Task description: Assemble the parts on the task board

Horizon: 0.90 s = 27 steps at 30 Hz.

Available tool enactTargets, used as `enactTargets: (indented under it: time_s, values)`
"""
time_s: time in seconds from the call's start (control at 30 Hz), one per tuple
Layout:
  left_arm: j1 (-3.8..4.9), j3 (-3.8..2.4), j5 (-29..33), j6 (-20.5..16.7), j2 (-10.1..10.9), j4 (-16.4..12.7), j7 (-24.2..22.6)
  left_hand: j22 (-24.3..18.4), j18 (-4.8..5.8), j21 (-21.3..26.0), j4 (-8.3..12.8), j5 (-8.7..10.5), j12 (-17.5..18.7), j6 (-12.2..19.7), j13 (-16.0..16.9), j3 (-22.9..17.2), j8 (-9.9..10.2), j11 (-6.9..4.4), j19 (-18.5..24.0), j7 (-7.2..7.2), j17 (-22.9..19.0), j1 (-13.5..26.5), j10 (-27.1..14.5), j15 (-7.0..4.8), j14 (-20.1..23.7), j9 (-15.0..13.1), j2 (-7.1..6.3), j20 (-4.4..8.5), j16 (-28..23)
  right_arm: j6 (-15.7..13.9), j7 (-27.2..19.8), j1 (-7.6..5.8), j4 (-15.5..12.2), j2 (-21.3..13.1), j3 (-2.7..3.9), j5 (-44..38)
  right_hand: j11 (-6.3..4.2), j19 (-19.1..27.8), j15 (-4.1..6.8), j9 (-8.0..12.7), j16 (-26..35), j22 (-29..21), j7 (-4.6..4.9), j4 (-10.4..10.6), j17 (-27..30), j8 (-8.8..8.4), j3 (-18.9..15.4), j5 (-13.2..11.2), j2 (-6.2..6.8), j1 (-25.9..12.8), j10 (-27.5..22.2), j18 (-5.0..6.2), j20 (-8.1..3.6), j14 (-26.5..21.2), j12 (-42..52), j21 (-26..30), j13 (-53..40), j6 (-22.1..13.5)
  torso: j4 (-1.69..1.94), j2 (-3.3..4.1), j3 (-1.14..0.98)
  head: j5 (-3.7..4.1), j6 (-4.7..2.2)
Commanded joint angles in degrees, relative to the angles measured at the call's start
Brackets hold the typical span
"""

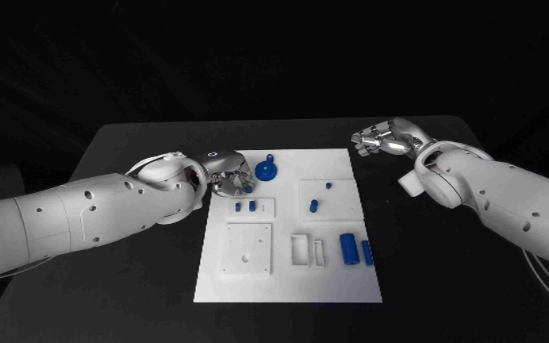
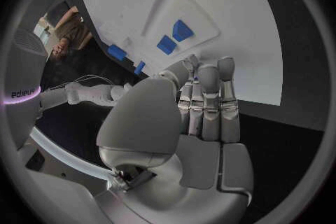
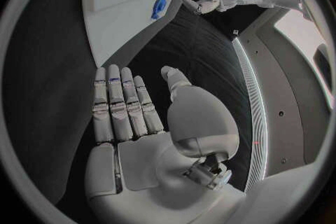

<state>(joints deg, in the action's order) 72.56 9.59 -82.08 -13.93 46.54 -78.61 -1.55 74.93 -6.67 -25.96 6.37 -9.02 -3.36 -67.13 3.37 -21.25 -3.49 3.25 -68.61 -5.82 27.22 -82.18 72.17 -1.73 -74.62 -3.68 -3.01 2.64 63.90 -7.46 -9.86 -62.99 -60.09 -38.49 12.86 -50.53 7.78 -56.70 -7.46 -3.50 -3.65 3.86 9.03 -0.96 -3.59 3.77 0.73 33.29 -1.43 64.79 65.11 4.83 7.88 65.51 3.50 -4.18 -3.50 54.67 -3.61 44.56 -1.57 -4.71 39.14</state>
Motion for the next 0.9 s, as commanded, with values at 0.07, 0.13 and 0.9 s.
enactTargets:
  time_s: [0.07,0.13,0.9]
  values:
    - [-0.15,0.08,-0.61,1.47,-0.05,0.00,-0.21,1.18,-0.44,0.12,0.06,-0.10,0.04,-0.51,0.04,-0.21,-0.13,0.01,-0.42,-0.11,0.08,-0.33,-0.02,0.07,-0.48,-0.06,0.37,0.10,-0.35,0.38,-0.44,0.06,-0.06,-0.02,0.05,0.29,-0.33,0.06,0.04,-0.02,0.15,-0.07,-0.05,0.04,0.07,-0.29,0.38,0.37,0.02,-0.46,-0.03,0.21,-0.10,-0.22,-0.15,0.00,0.08,0.32,-0.01,0.00,-0.03,-0.22,0.20]
    - [-0.15,0.08,-0.56,1.41,-0.08,0.00,-0.35,1.18,-0.44,0.11,0.07,-0.10,0.04,-0.52,0.04,-0.21,-0.12,0.01,-0.43,-0.11,0.09,-0.33,-0.03,0.07,-0.48,-0.06,0.36,0.10,-0.35,0.39,-0.43,0.07,-0.04,0.00,0.05,0.29,-0.33,0.06,0.04,-0.02,0.15,-0.07,-0.05,0.04,0.07,-0.29,0.38,0.37,0.02,-0.46,-0.03,0.21,-0.10,-0.22,-0.15,0.00,0.08,0.32,0.00,-0.01,-0.03,-0.21,0.20]
    - [-0.15,0.08,0.82,-0.43,-0.25,0.50,-1.21,1.16,-0.54,0.12,0.16,0.06,0.04,4.69,0.04,-1.52,-0.07,0.17,-0.65,0.02,0.07,-0.11,-0.64,0.16,-0.58,0.11,-0.83,0.00,-0.73,0.40,-0.44,0.15,0.00,-0.06,0.05,0.30,-0.33,0.06,0.04,-0.02,0.15,-0.07,-0.05,0.04,0.07,-0.29,0.38,0.37,0.02,-0.46,-0.03,0.21,-0.10,-0.22,-0.15,0.00,0.08,0.32,-0.05,0.00,-0.06,-0.26,-0.12]
